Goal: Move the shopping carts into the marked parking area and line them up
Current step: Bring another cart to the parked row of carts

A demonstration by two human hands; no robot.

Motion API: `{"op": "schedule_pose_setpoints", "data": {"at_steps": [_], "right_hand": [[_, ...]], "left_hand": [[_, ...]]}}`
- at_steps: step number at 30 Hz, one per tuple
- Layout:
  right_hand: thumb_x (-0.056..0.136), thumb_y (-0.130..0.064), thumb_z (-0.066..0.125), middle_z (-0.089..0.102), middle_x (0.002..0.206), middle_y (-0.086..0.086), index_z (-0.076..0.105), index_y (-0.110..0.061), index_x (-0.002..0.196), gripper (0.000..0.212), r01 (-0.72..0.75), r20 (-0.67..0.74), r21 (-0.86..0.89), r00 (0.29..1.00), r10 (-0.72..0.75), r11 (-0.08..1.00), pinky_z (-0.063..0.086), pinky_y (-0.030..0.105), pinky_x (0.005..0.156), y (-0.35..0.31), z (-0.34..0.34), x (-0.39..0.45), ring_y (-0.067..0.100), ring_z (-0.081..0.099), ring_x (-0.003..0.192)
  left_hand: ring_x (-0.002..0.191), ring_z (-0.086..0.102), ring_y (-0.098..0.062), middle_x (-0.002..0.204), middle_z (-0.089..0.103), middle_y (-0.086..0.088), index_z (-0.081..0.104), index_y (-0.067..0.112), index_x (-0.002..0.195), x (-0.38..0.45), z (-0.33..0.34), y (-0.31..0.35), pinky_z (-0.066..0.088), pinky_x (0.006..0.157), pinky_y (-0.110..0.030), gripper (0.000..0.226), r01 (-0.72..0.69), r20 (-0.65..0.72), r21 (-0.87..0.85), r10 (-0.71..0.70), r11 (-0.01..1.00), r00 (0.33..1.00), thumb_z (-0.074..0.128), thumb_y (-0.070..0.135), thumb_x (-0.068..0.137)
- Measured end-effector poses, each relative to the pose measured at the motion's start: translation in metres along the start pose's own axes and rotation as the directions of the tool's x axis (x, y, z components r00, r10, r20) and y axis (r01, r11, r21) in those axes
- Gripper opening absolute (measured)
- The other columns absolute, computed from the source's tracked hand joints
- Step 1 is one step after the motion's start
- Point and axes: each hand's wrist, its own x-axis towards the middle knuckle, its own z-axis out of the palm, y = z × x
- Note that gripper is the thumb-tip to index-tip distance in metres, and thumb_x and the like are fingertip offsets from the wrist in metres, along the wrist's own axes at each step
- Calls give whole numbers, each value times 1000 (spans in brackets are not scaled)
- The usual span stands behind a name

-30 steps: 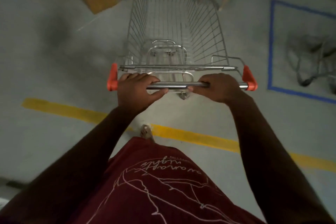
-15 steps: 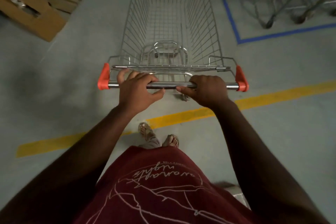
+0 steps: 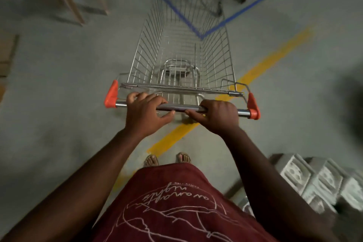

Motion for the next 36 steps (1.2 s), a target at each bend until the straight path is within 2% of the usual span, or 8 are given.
{"op": "schedule_pose_setpoints", "data": {"at_steps": [6, 13, 17, 24, 28, 32, 36], "right_hand": [[84, -92, 39, 62, 61, 1, 53, -25, 70, 71, -188, -39, 2, 981, 188, 982, 39, 34, 56, -2, 4, -15, 33, 66, 64], [79, -98, 27, 67, 66, 0, 61, -24, 76, 81, -362, -39, -23, 932, 361, 932, 38, 32, 58, 26, 0, -23, 29, 70, 70], [79, -97, 26, 59, 60, -5, 56, -26, 70, 78, -422, -65, -6, 905, 421, 906, 34, 30, 56, 60, -5, -21, 26, 65, 61], [85, -91, 41, 54, 56, -6, 56, -26, 66, 69, -466, -188, -34, 872, 452, 884, 28, 28, 55, 141, -8, 0, 23, 57, 51], [86, -91, 42, 53, 56, -6, 59, -25, 66, 72, -500, -170, -26, 856, 489, 866, 32, 28, 55, 201, -17, 15, 24, 59, 52], [85, -87, 53, 37, 54, -8, 51, -25, 62, 66, -518, -196, -3, 839, 507, 855, 27, 28, 55, 259, -28, 30, 27, 60, 51], [87, -88, 46, 52, 55, -4, 45, -27, 64, 65, -524, -218, 5, 831, 512, 852, 27, 29, 55, 325, -35, 41, 27, 63, 55]], "left_hand": [[96, 62, -18, 93, 71, 13, 70, 33, 99, 35, 4, -1, 29, 97, -40, 47, -149, 85, -48, 153, 988, 985, 58, 72, 77], [96, 62, -18, 92, 72, 14, 67, 34, 96, 78, 23, 27, 33, 95, -41, 46, -296, 132, -78, 304, 952, 943, 56, 74, 76], [94, 63, -18, 90, 72, 12, 69, 32, 94, 107, 38, 61, 34, 93, -41, 46, -345, 135, -90, 354, 934, 925, 57, 73, 75], [88, 62, -19, 86, 69, 13, 68, 33, 91, 177, 74, 126, 34, 92, -41, 41, -428, 121, -91, 437, 899, 891, 59, 69, 75], [91, 62, -16, 87, 69, 14, 70, 33, 94, 222, 98, 174, 33, 93, -41, 43, -453, 174, -89, 462, 887, 870, 58, 71, 76], [97, 62, -15, 92, 70, 16, 73, 37, 99, 268, 123, 221, 32, 95, -40, 49, -481, 202, -112, 493, 870, 846, 56, 76, 76], [108, 62, -16, 106, 73, 15, 74, 43, 111, 316, 150, 274, 30, 99, -40, 53, -513, 221, -144, 533, 846, 817, 54, 77, 76]]}}
